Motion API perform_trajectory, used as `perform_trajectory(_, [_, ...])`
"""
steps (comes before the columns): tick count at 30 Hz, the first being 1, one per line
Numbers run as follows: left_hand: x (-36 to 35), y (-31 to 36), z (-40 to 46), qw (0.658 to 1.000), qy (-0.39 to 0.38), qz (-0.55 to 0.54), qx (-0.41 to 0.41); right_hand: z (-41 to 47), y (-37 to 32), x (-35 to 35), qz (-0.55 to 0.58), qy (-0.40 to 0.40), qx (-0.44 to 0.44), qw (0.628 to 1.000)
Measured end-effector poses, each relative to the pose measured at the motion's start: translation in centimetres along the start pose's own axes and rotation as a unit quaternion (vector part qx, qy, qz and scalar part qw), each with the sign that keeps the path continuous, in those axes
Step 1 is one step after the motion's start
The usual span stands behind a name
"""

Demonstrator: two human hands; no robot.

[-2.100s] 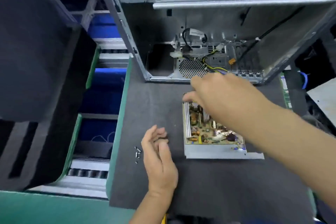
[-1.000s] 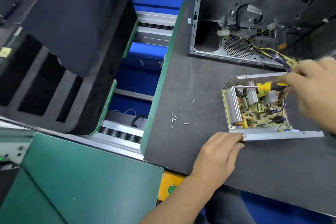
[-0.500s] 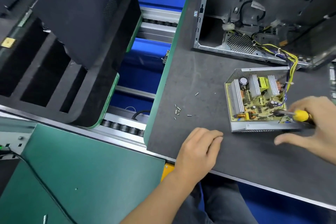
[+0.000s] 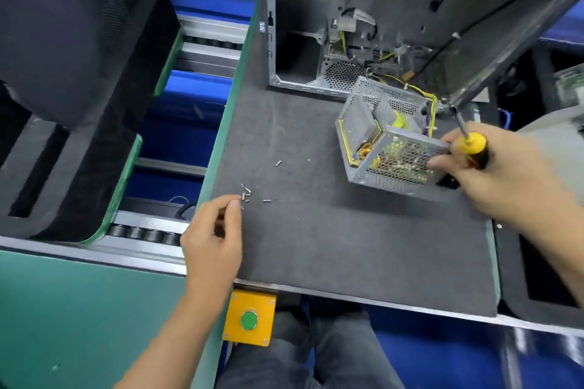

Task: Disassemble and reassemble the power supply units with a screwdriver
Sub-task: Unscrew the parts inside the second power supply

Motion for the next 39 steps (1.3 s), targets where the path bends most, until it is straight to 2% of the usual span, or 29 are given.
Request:
perform_trajectory(3, [-0.3,-0.2,0.3,1.0,-0.003,-0.002,0.011,-0.8,-1.5,-0.5,-0.021,0.034,0.046,0.998])
perform_trajectory(7, [-1.1,-0.3,0.5,0.999,-0.018,0.026,0.005,-4.7,-5.8,-5.4,-0.069,0.028,0.134,0.988])
perform_trajectory(11, [-2.6,0.5,1.2,0.998,-0.044,0.047,-0.001,-6.6,-8.1,-8.1,-0.071,0.072,0.099,0.99])
perform_trajectory(15, [-4.6,1.9,2.7,0.996,-0.084,-0.004,0.012,-8.4,-7.1,-8.0,-0.026,0.104,0.072,0.992])
perform_trajectory(16, [-5.2,2.2,3.3,0.995,-0.097,-0.019,0.025,-9.0,-6.0,-7.7,0.011,0.119,0.04,0.992])
perform_trajectory(18, [-6.7,3.0,4.7,0.99,-0.123,-0.045,0.055,-9.8,-3.3,-6.6,0.107,0.128,-0.106,0.98])
perform_trajectory(20, [-8.2,3.7,6.2,0.982,-0.143,-0.074,0.096,-10.2,-0.8,-6.1,0.218,0.079,-0.275,0.933])
perform_trajectory(21, [-8.9,4.0,6.8,0.978,-0.156,-0.079,0.114,-10.1,0.0,-6.3,0.271,0.048,-0.328,0.904])
perform_trajectory(23, [-9.9,4.3,7.4,0.975,-0.179,-0.06,0.116,-9.9,1.6,-7.0,0.321,0.035,-0.381,0.866])
perform_trajectory(25, [-9.7,4.3,7.8,0.984,-0.146,-0.043,0.088,-9.5,3.1,-7.1,0.324,0.046,-0.413,0.85])
perform_trajectory(28, [-5.9,3.8,9.6,0.995,-0.001,-0.045,0.085,-8.3,3.7,-7.3,0.347,0.019,-0.384,0.855])
perform_trajectory(31, [-1.6,2.9,11.0,0.989,0.078,-0.043,0.114,-7.2,1.8,-7.2,0.396,-0.061,-0.256,0.88])
perform_trajectory(34, [-0.2,2.1,10.9,0.989,0.068,-0.018,0.127,-6.9,-0.3,-6.8,0.287,-0.123,-0.176,0.934])
perform_trajectory(36, [-0.9,2.1,10.1,0.99,0.035,-0.026,0.136,-7.1,-1.2,-6.6,0.18,-0.102,-0.117,0.971])
perform_trajectory(37, [-1.5,2.2,9.7,0.99,0.013,-0.027,0.137,-6.9,-1.6,-6.2,0.165,-0.093,-0.109,0.976])
perform_trajectory(39, [-3.2,2.6,8.9,0.989,-0.048,-0.014,0.138,-6.8,-1.9,-6.0,0.204,-0.092,-0.128,0.966])
Point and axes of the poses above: each hand's wrist, its own z-axis towards the middle knuckle, its own x-axis out of the back of the hand, y = z × x, the point moved 2 cm from there along z, towards the middle knuckle, and after that the axes turned 14 degrees about -z, right-handed, at the moved point
